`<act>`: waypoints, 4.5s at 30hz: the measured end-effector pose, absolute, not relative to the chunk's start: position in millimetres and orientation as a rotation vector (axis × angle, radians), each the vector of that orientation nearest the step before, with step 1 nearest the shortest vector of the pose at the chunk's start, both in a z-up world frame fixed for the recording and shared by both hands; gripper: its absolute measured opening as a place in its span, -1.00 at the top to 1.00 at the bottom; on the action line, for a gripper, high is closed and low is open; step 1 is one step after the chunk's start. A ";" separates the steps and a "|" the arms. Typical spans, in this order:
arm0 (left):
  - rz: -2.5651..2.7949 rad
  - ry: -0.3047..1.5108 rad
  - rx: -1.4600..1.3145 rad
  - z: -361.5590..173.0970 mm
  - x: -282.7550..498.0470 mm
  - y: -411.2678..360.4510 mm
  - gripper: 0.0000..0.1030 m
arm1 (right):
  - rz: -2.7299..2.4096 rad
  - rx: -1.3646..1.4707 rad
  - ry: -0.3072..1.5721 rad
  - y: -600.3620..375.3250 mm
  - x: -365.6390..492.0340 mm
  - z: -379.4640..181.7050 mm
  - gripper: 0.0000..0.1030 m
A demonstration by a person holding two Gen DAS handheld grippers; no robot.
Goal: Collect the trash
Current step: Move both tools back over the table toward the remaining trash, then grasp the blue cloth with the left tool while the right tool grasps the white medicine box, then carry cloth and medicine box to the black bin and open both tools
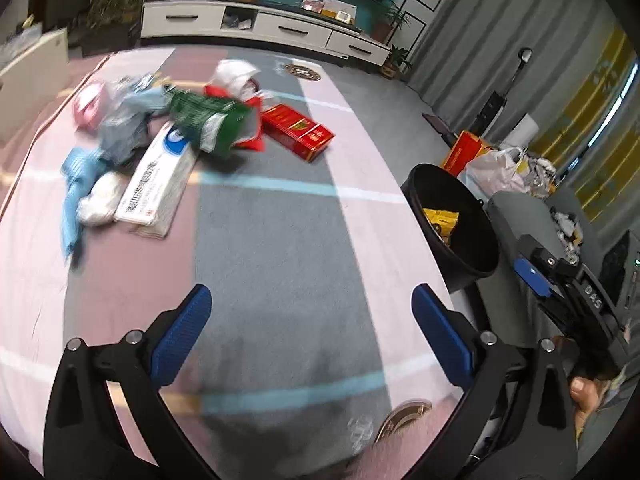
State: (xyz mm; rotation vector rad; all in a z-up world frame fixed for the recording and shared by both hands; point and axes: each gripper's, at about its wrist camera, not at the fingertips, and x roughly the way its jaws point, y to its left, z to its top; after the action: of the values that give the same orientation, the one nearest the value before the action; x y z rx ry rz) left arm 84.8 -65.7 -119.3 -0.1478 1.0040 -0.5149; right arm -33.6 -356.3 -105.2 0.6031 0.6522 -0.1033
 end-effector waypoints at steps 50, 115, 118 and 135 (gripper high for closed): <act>-0.132 0.885 -0.166 -158.5 177.4 123.7 -0.94 | 0.144 0.331 1.019 -96.5 187.3 -159.9 -0.25; -0.581 0.875 0.071 -89.9 101.6 -73.3 0.31 | 0.078 0.673 0.750 -341.2 -7.7 -107.4 0.15; -0.620 0.876 0.082 -83.6 104.0 -94.6 0.31 | 0.020 0.739 0.709 -371.5 -20.6 -112.7 0.15; -0.876 0.962 0.076 -93.8 127.9 -281.1 0.29 | -0.181 0.907 0.552 -476.1 -38.9 -141.7 0.14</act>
State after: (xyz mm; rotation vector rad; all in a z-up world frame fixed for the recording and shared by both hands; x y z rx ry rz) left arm 127.9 -281.1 -93.8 0.0757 0.9619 -0.8763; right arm -38.9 -476.1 -141.7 0.9071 0.5522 -0.1810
